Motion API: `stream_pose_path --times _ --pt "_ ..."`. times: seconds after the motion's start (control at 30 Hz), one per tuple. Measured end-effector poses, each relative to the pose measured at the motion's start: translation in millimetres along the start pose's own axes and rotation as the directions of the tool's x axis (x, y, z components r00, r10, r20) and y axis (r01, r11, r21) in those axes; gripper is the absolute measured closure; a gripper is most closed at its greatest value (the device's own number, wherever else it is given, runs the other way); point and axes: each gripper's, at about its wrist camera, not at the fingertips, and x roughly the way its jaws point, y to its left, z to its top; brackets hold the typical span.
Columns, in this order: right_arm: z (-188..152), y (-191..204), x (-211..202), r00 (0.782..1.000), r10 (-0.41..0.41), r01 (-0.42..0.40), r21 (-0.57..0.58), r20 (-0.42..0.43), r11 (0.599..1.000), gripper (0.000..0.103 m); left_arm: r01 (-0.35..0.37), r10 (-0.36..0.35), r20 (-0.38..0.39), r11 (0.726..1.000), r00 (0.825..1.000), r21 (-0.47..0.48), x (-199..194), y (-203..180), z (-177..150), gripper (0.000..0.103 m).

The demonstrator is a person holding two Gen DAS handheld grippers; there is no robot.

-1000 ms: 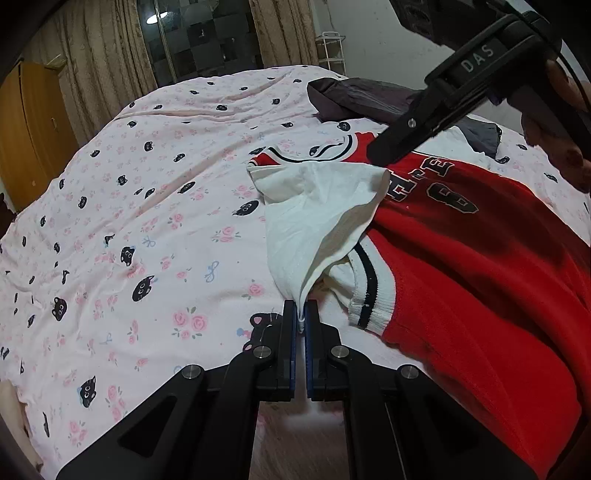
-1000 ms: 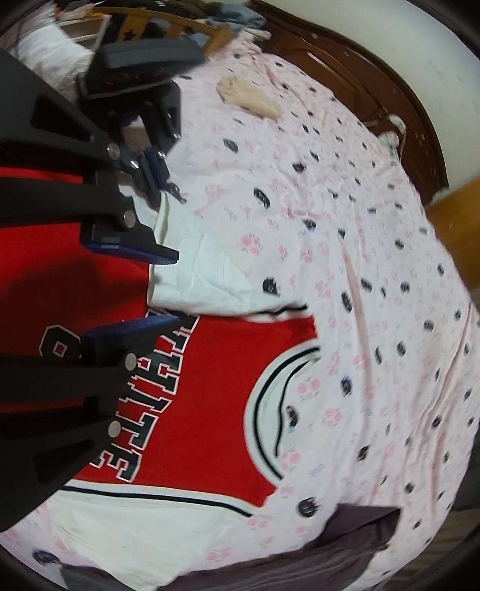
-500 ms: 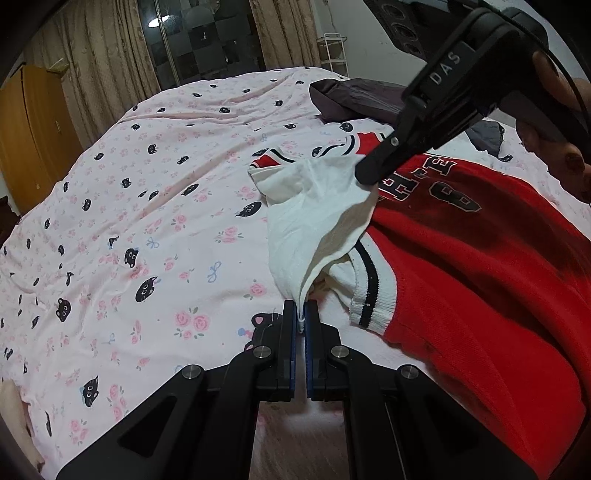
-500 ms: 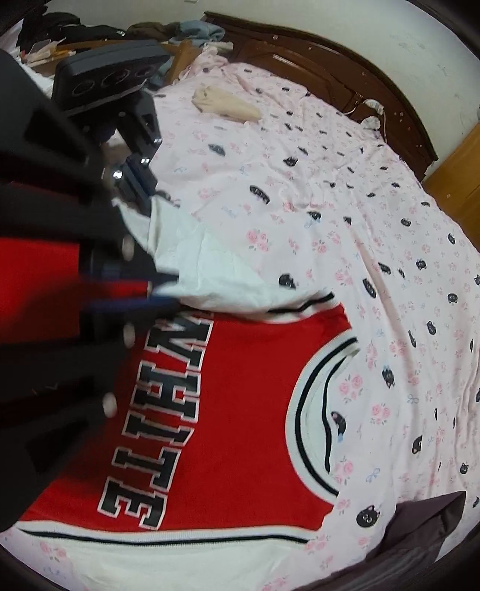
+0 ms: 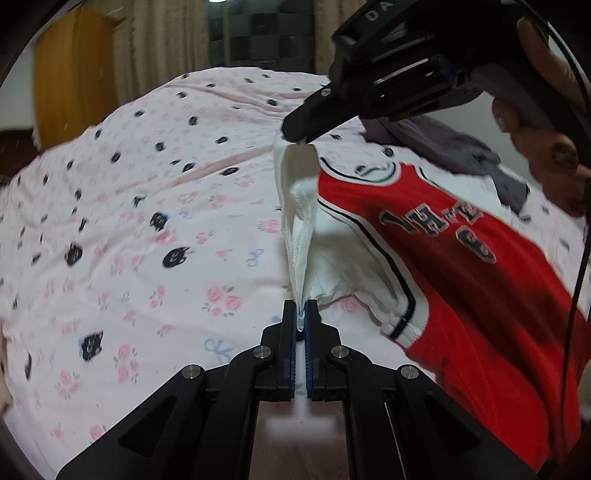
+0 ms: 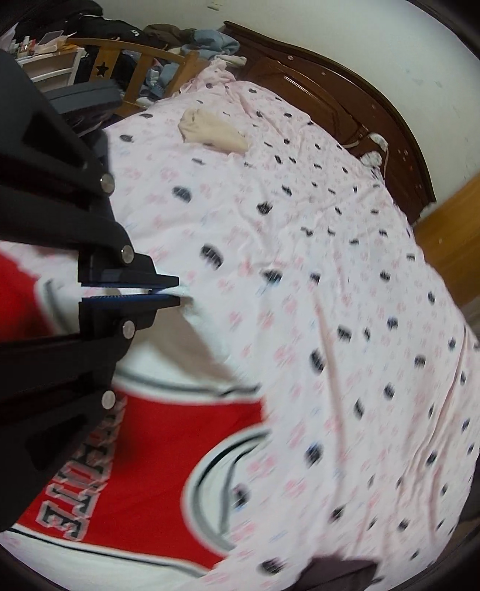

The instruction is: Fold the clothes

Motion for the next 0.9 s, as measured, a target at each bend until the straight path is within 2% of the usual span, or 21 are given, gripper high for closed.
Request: stream_pose_path --times 0.2,0.3,0.53,0.9 --pt "30.1 34.4 44.0 0.998 -0.019 0.016 -0.062 -0.051 0.998 0.1 0.02 -0.019 0.003 0.983 1.0 -0.182 -3.3 26.7 -5.2 0.1" --pt "34.8 43.6 66.4 0.996 -0.028 0.023 -0.07 -0.082 0.997 0.1 0.013 -0.014 -0.002 0.973 1.0 -0.228 -4.4 35.1 -8.7 0.1" --pt "33.5 56.6 104.5 0.991 -0.039 0.028 -0.085 -0.132 0.996 0.1 -0.015 0.011 -0.019 0.965 1.0 -0.261 -7.5 40.9 -15.7 0.1" --pt "24.1 53.1 156.4 0.965 -0.148 0.122 -0.127 -0.216 0.984 0.099 -0.044 0.017 -0.096 0.957 0.995 -0.287 8.0 49.8 -26.0 0.097"
